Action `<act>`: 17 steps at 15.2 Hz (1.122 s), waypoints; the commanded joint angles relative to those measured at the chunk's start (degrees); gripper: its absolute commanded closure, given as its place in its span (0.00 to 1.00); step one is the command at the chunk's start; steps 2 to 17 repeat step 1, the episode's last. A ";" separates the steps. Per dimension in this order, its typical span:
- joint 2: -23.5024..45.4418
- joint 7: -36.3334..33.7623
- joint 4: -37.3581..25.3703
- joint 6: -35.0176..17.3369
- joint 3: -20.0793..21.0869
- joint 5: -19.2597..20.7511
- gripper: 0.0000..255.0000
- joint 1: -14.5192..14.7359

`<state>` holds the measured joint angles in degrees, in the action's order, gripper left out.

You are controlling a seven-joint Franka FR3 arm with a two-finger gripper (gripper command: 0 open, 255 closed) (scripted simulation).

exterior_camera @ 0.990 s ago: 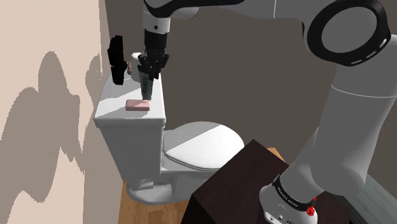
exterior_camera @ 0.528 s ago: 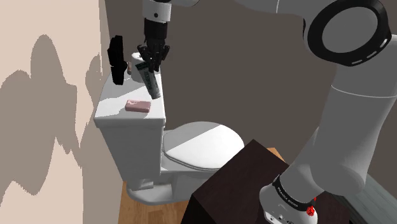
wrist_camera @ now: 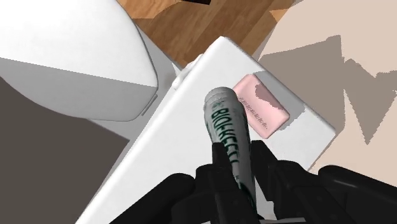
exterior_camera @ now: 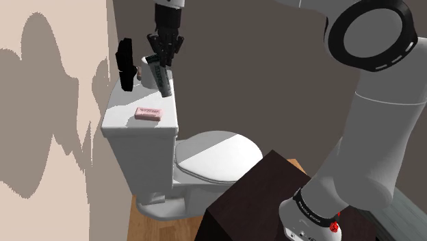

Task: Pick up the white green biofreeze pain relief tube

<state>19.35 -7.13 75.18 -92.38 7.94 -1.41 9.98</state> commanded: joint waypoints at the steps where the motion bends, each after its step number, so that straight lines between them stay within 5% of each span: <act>1: -0.05 0.06 -0.36 0.42 -0.02 -0.01 1.00 -0.05; 17: -0.05 0.06 -0.36 0.42 -0.02 -0.01 1.00 -0.05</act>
